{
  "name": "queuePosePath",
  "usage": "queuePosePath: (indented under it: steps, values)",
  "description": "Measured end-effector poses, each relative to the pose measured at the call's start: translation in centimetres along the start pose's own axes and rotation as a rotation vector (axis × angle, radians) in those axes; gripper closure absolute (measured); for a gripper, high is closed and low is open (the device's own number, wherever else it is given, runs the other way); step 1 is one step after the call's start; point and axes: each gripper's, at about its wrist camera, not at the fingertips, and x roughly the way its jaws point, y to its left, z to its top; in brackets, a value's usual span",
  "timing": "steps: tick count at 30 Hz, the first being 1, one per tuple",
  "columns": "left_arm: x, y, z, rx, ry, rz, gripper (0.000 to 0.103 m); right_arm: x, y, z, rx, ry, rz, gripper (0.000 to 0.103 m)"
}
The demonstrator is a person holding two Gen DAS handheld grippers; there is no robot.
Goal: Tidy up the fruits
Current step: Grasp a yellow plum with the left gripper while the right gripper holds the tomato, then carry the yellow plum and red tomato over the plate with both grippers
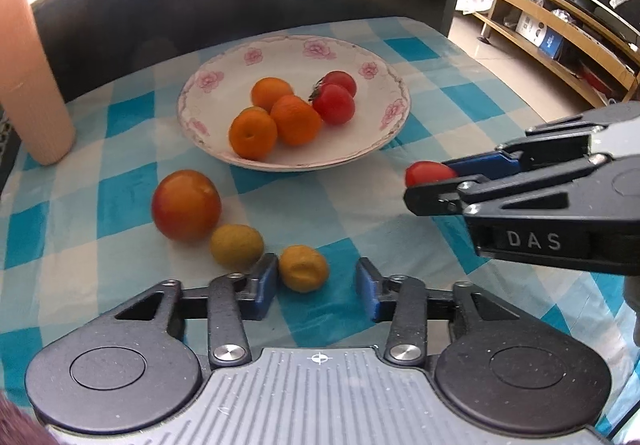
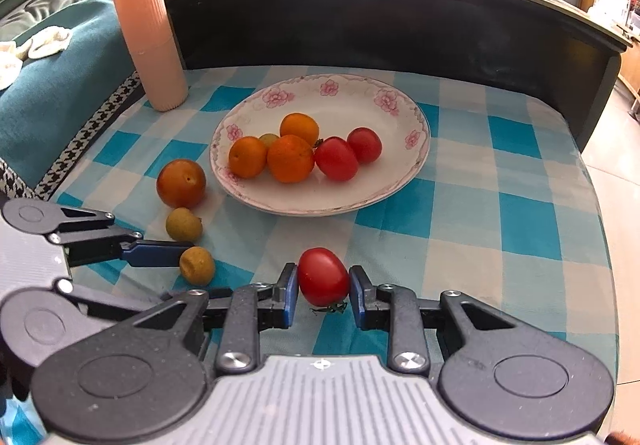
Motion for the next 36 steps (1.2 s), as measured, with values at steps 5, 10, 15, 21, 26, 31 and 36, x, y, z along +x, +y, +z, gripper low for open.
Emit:
queuePosePath:
  steps: [5,10,15,21,26,31,36]
  values:
    - [0.0,0.3,0.3,-0.032,-0.002,-0.002,0.069,-0.4,0.8,-0.2,-0.016,0.005,-0.006,0.06]
    - [-0.8,-0.2,-0.3,-0.006,0.012,-0.016,0.069,-1.7,1.6,-0.9,-0.019,0.007,0.002,0.06]
    - [-2.8,-0.5,-1.8,0.006,0.016,-0.028,0.069,-3.4,2.5,-3.0,-0.012,0.016,0.01,0.06]
    - [-3.6,-0.9,-3.8,0.005,0.047,-0.02,0.068,-3.4,4.5,-5.6,-0.042,0.073,0.001,0.06]
    - [-3.4,-1.3,-4.6,0.039,0.044,-0.001,0.07,-2.6,5.9,-5.8,-0.095,0.081,-0.024,0.06]
    - [-3.5,-0.9,-4.7,0.033,0.041,-0.015,0.07,-2.5,5.7,-5.6,-0.087,0.077,-0.022,0.06]
    - [-3.7,-1.3,-4.6,0.046,0.049,0.002,0.069,-2.7,5.8,-5.5,-0.091,0.084,-0.031,0.06]
